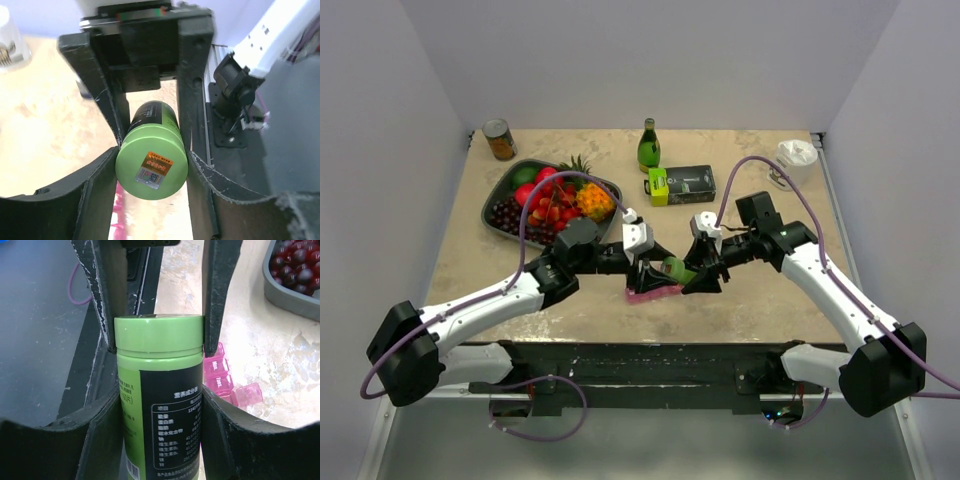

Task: Sort the pills into containers

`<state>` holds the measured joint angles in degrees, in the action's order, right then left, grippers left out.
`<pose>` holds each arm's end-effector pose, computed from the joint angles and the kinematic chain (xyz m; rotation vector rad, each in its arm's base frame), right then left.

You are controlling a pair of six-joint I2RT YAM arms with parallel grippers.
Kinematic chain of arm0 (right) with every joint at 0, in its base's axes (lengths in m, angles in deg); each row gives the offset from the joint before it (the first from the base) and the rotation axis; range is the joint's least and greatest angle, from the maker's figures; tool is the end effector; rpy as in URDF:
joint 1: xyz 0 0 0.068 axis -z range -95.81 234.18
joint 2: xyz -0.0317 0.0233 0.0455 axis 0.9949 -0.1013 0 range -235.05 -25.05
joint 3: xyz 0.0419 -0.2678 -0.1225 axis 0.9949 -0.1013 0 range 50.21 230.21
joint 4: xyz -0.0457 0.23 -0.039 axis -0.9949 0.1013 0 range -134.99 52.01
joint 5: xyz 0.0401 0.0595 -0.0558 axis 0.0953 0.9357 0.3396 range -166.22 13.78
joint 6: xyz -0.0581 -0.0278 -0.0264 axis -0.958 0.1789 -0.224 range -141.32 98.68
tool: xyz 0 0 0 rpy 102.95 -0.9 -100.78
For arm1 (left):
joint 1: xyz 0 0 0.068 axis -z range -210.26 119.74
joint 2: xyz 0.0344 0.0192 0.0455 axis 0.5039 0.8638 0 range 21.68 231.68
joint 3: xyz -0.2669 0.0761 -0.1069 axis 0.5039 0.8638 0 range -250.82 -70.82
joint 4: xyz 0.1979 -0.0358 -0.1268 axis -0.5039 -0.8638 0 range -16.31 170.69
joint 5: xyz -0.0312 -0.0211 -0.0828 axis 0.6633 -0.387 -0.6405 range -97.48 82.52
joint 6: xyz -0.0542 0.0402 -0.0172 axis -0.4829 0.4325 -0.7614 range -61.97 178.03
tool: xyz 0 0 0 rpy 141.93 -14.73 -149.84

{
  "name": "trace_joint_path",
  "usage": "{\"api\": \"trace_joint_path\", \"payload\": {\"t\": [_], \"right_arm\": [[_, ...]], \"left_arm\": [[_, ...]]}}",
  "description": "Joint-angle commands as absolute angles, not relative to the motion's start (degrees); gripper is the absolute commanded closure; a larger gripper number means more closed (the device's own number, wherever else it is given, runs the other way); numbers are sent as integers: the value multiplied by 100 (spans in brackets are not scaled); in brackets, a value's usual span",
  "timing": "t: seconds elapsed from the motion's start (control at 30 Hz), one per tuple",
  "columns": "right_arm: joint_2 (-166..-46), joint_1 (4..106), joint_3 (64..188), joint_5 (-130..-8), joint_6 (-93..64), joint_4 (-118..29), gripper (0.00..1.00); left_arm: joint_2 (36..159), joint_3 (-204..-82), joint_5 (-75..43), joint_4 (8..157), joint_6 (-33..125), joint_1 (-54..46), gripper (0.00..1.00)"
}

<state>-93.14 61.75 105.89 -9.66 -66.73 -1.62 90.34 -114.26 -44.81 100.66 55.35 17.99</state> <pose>0.1591 0.1219 0.3137 -1.5053 1.4872 1.2068 0.1459 -0.2150 0.3328 1.1489 1.3737 -1.1931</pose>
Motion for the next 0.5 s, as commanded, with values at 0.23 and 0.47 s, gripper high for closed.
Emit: {"api": "trace_joint_path", "payload": {"t": [0.23, 0.47], "right_arm": [[-9141, 6168, 10549, -1487, -6412, -860, 100], [-8974, 6160, 10426, -1794, -6122, -1176, 100]], "left_arm": [[9208, -12504, -3139, 8588, 1498, 1817, 100], [9339, -13014, -2428, 7525, 813, 1808, 100]]}}
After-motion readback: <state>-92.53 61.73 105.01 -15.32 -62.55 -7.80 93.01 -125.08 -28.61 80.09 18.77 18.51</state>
